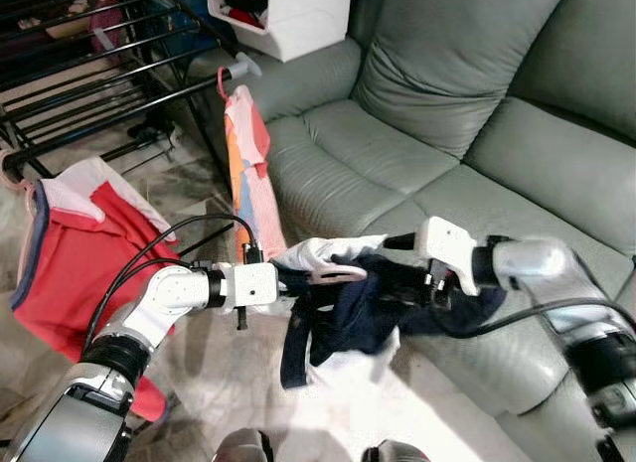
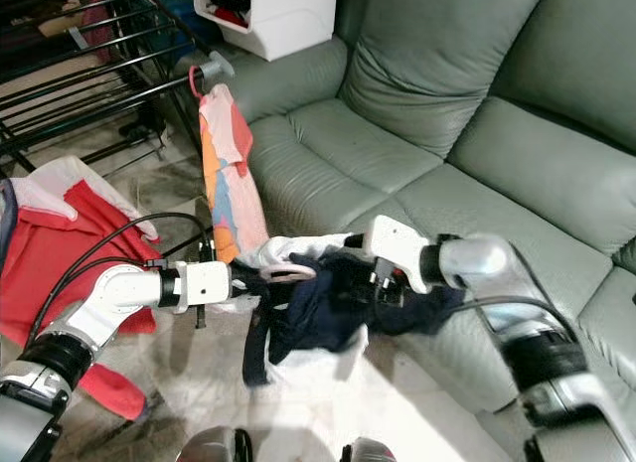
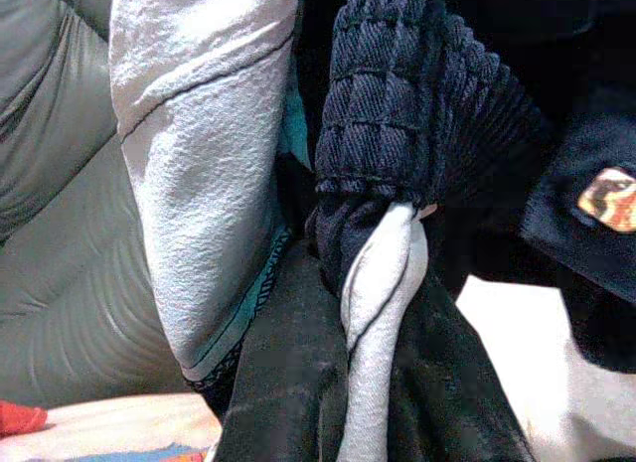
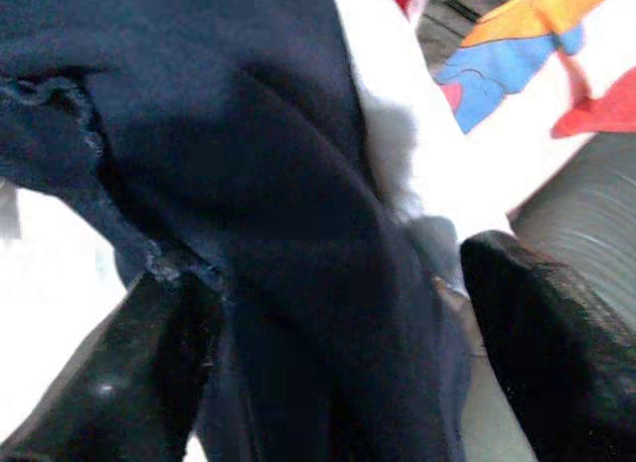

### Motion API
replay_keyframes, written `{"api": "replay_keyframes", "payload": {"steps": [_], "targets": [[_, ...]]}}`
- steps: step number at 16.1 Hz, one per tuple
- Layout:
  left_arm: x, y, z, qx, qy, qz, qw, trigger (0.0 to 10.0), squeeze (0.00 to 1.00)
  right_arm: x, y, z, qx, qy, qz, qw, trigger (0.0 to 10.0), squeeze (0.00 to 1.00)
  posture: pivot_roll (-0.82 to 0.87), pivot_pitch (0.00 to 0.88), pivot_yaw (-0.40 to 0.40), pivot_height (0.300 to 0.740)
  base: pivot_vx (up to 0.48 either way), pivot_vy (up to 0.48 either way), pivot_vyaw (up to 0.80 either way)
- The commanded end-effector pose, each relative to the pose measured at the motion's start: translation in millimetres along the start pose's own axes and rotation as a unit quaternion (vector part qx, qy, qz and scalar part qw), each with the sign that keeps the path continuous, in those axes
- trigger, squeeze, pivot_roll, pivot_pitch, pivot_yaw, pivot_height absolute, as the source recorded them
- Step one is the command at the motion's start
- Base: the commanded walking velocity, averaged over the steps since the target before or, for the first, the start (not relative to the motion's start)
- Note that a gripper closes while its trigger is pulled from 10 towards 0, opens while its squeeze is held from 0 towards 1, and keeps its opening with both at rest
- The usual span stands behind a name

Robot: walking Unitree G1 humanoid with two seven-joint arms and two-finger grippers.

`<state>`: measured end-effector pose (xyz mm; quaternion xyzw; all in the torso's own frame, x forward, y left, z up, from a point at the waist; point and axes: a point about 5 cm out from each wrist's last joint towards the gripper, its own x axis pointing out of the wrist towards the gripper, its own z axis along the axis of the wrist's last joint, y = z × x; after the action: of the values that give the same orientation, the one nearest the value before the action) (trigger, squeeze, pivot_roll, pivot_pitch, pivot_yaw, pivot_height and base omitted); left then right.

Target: Hang hanger

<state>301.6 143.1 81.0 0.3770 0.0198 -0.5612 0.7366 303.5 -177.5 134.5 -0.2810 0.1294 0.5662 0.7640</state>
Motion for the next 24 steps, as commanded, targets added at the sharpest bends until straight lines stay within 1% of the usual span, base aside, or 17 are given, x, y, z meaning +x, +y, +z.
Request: {"api": "replay_keyframes", "payload": {"steps": [1, 2, 4, 6, 9, 12, 14, 16, 20, 24], "targets": [[2.5, 5.7, 9.7, 0.032, -0.019, 0.002, 0.999, 0.0, 0.00, 4.7, -0.2, 4.8, -0.015, -0.003, 0.018, 1.000, 0.0, 0.00, -0.08, 0.016, 0.059, 0.740, 0.000, 0.000, 0.00], [4.6, 5.3, 10.9, 0.033, -0.023, 0.003, 0.999, 0.0, 0.00, 9.3, 1.0, 3.4, -0.016, 0.001, 0.040, 0.999, 0.0, 0.00, -0.08, 0.017, 0.057, 0.740, 0.000, 0.000, 0.00], [7.0, 6.2, 13.1, 0.036, -0.029, 0.006, 0.999, 0.0, 0.00, 12.2, 4.8, -2.7, -0.015, 0.015, 0.068, 0.997, 0.0, 0.00, -0.09, 0.019, 0.055, 0.740, 0.000, 0.000, 0.00], [8.5, 6.6, 14.8, 0.037, -0.033, 0.009, 0.999, 0.0, 0.00, 14.2, 7.1, -7.6, -0.012, 0.018, 0.078, 0.997, 0.0, 0.00, -0.09, 0.020, 0.052, 0.740, 0.000, 0.000, 0.00], [10.1, 6.1, 16.4, 0.036, -0.037, 0.010, 0.999, 0.0, 0.00, 18.5, 12.6, -12.4, -0.013, 0.022, 0.075, 0.997, 0.0, 0.00, -0.09, 0.022, 0.051, 0.740, 0.000, 0.000, 0.00], [10.9, 7.1, 17.0, 0.035, -0.039, 0.015, 0.999, 0.0, 0.00, 19.2, 21.8, -18.4, 0.007, 0.019, 0.090, 0.996, 0.0, 0.00, -0.09, 0.028, 0.050, 0.740, 0.000, 0.000, 0.00], [11.2, 7.4, 17.1, 0.035, -0.039, 0.015, 0.999, 0.0, 0.00, 18.0, 22.6, -21.8, 0.009, 0.025, 0.088, 0.996, 0.0, 0.00, -0.09, 0.028, 0.048, 0.740, 0.000, 0.000, 0.00], [11.6, 7.8, 17.4, 0.034, -0.040, 0.017, 0.998, 0.0, 0.00, 16.0, 19.7, -27.8, 0.008, 0.036, 0.073, 0.997, 0.0, 0.00, -0.09, 0.028, 0.047, 0.740, 0.000, 0.000, 0.00], [11.2, 8.8, 16.5, 0.030, -0.039, 0.024, 0.998, 0.0, 0.00, 14.7, 16.9, -28.7, 0.014, 0.031, 0.058, 0.998, 0.0, 0.00, -0.09, 0.026, 0.047, 0.740, 0.000, 0.000, 0.00], [11.5, 18.1, 16.1, 0.030, -0.035, 0.070, 0.996, 0.0, 0.00, 16.1, 17.2, -26.9, 0.015, 0.017, 0.048, 0.999, 0.0, 0.00, -0.09, 0.022, 0.049, 0.740, 0.000, 0.000, 0.00]]}}
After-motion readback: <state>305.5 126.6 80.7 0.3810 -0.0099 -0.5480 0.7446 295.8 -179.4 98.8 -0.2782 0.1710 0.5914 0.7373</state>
